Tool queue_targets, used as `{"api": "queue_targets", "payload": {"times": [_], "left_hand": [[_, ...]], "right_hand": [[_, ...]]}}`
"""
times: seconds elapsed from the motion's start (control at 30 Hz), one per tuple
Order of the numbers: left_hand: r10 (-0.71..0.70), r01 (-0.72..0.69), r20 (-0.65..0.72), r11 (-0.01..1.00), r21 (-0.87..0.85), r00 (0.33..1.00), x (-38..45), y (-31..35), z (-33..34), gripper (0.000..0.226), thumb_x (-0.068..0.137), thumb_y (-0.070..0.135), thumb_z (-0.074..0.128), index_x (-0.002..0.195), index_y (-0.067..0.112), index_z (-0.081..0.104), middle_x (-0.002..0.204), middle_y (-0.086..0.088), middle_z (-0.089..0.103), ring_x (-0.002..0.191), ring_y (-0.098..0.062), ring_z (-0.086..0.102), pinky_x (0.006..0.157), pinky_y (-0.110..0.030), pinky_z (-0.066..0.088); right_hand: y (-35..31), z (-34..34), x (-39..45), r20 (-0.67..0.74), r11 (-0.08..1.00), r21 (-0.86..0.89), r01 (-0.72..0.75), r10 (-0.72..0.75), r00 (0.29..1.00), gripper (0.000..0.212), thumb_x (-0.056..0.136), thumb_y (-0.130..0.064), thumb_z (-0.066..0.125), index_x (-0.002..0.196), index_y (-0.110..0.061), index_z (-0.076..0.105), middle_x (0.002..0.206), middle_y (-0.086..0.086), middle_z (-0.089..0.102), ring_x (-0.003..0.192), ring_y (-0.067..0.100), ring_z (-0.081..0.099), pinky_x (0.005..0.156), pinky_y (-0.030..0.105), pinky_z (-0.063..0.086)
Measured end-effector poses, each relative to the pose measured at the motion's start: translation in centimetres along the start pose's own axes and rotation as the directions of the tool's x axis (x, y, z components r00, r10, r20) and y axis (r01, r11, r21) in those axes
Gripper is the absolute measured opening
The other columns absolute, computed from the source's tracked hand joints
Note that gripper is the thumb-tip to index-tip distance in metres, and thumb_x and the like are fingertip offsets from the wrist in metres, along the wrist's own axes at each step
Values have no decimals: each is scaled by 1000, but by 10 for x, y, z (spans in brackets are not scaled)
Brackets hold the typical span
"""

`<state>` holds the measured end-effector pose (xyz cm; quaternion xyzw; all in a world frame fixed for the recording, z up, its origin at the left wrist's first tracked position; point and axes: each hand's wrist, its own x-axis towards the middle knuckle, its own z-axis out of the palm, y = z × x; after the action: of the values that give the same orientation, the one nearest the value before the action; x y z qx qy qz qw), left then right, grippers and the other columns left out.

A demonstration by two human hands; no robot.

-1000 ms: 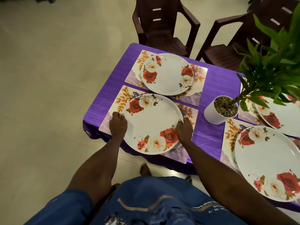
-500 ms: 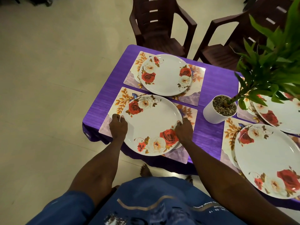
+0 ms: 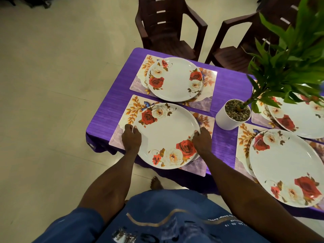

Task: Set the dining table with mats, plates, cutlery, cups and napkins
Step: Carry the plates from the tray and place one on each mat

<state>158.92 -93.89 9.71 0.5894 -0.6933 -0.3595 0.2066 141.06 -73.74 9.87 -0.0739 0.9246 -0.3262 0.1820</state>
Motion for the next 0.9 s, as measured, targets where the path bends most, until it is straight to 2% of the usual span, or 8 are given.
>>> {"api": "queue_targets", "payload": {"times": [0.2,0.4,0.6,0.9], "left_hand": [[-11,11,-8,1000,6,1000,-4,0,3,34,101,30,50,125,6,54,122,-13,65,112,-30,62,93,-36,49],[50,-50,-11,999,-6,999,-3,-2,5,31,101,27,50,121,4,55,119,-14,66,111,-32,62,92,-38,50],[92,-92,-8,995,-29,996,-3,-4,8,30,101,28,51,117,4,55,116,-14,67,108,-31,64,92,-41,53],[78,-78,9,997,-6,997,-2,-2,9,34,101,29,49,126,5,53,123,-14,64,113,-32,62,96,-41,50]], "right_hand": [[3,1,11,19,1000,-3,7,-7,1000,30,99,-21,50,124,-4,54,123,14,60,111,30,58,94,41,48],[7,2,14,21,1000,4,11,-11,1000,30,98,-23,49,122,-5,55,121,15,62,109,32,59,93,44,51],[11,2,15,25,1000,6,22,-22,999,29,99,-22,50,121,-5,55,118,14,63,106,29,60,90,42,52],[6,1,16,24,1000,-14,17,-17,1000,29,100,-19,51,124,-3,54,123,15,61,111,31,58,92,41,48]]}}
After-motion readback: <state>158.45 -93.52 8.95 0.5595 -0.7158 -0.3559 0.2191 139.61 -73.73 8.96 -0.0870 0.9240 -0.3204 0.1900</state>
